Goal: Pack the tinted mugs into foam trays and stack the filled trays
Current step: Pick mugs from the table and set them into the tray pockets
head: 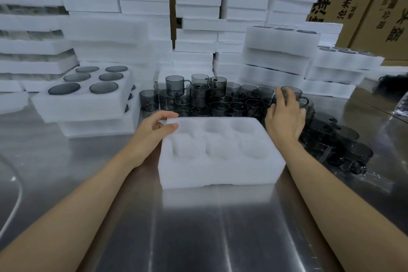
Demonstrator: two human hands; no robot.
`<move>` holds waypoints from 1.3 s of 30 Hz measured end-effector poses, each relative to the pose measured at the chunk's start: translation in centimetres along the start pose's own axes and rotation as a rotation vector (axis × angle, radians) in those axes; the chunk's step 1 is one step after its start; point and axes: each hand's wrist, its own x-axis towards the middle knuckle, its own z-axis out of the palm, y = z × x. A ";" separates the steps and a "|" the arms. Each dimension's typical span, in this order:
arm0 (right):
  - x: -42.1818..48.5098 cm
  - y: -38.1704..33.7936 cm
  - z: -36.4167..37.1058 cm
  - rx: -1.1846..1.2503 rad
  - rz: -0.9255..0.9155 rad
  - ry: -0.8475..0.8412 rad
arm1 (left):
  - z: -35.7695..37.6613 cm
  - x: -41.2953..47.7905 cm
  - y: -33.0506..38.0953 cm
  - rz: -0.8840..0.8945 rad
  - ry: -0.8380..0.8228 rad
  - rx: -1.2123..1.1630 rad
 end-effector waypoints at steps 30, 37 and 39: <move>-4.5 -12.0 -8.1 1.418 0.257 -0.591 | 0.3 -0.1 -0.6 0.079 0.038 0.131; -4.1 -11.6 -7.8 1.662 0.395 -0.758 | 0.2 0.2 -0.5 0.057 0.026 0.077; -4.0 -11.6 -7.8 1.675 0.390 -0.768 | 0.2 0.3 -0.6 0.053 0.031 0.075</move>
